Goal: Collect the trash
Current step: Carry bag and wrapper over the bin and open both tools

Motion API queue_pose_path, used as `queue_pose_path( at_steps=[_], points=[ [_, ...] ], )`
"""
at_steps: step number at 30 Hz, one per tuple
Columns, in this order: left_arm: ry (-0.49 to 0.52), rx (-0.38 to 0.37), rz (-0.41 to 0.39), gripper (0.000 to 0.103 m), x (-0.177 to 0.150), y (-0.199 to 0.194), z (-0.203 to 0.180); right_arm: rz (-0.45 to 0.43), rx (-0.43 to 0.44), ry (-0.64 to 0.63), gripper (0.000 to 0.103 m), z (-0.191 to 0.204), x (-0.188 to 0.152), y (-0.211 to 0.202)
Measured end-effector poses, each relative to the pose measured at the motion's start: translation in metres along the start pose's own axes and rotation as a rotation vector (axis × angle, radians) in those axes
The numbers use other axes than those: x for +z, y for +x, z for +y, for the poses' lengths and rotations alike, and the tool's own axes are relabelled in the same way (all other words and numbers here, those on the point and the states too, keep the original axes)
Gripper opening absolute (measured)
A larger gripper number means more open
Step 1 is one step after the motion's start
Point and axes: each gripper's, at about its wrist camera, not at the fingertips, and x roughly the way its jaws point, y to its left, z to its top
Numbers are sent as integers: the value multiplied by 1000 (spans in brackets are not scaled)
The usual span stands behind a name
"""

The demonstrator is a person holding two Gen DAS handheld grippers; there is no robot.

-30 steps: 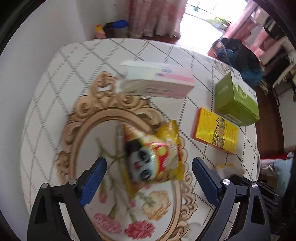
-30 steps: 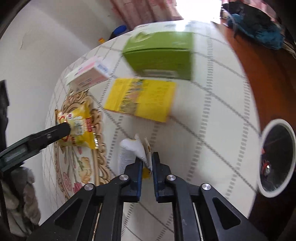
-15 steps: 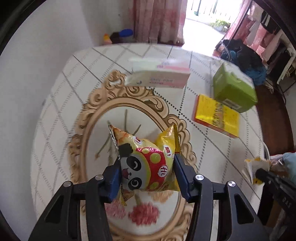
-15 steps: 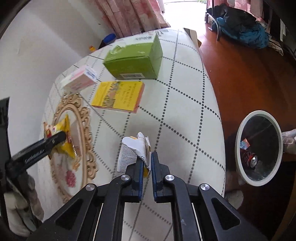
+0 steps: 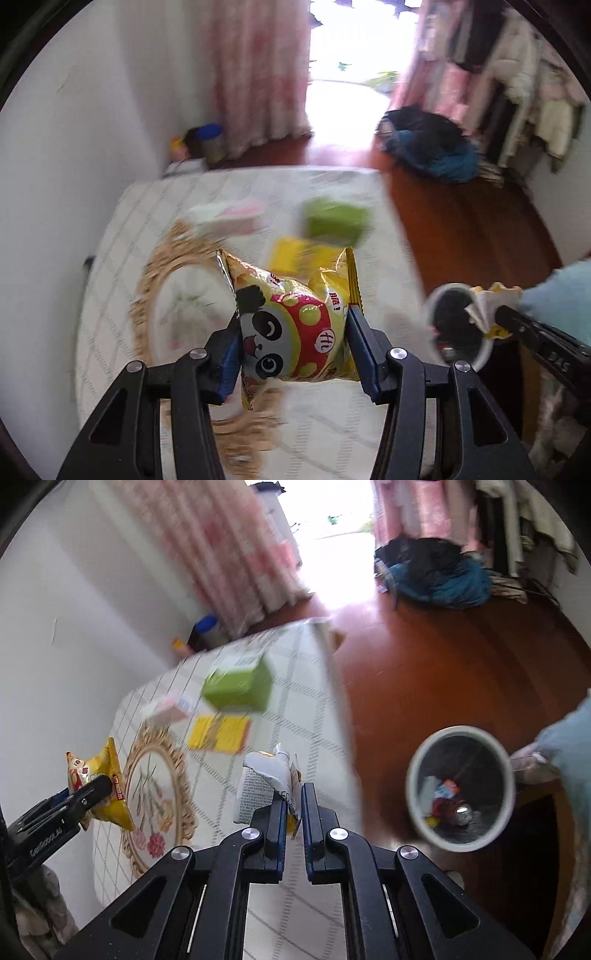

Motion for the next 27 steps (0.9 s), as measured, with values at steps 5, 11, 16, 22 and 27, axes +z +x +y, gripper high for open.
queue_pose_path(
  at_steps=[5,11,16,22,27],
  points=[
    [54,-154,24,49,20,2,-86,-61,-104,24,8,-60,11,-53],
    [125,-312,87,49,48,27,-181,-83,-228,81,8,-147,26,-91],
    [135,-412,229,49,69,82,-238,-35,-275,138,8,-213,34,-78],
    [145,-386,344,49,70,132,-272,55,-311,172,8,-268,33,-28],
    [136,-392,417,50,68,167,-287,100,-304,195,8,-291,33,2]
  ],
)
